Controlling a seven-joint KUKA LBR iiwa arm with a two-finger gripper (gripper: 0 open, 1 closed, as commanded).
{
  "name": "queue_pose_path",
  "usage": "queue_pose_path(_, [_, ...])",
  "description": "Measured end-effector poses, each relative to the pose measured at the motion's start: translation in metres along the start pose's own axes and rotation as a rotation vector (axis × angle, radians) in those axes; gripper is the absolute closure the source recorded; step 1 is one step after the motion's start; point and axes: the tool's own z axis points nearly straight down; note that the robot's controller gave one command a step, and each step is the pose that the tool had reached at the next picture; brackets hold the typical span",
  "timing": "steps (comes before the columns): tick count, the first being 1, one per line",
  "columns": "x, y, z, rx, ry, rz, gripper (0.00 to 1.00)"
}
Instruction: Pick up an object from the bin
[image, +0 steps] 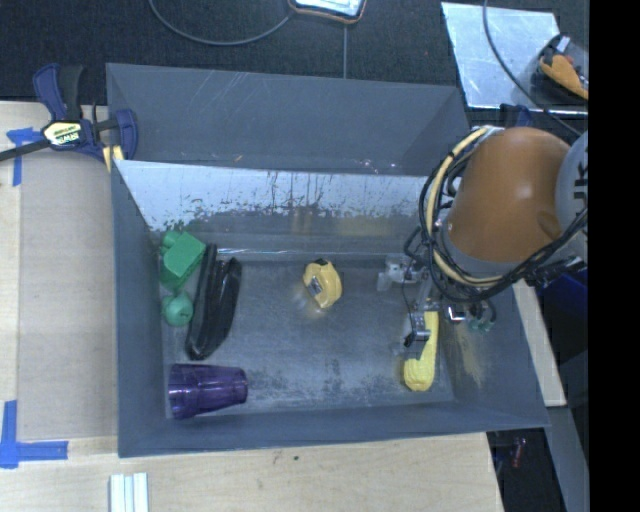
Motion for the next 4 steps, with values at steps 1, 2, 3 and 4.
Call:
queue_pose_path(1, [-0.002, 0.000, -0.005, 0.001, -0.009, -0.002, 0.00])
queue_pose_path(2, [0.016, -0.078, 0.083, 0.002, -0.009, -0.282, 0.00])
queue_pose_path(3, [-0.017, -0.074, 0.065, 0.003, -0.016, -0.407, 0.00])
queue_pose_path(4, [-0.014, -0.105, 0.083, 0.005, -0.006, -0.882, 0.00])
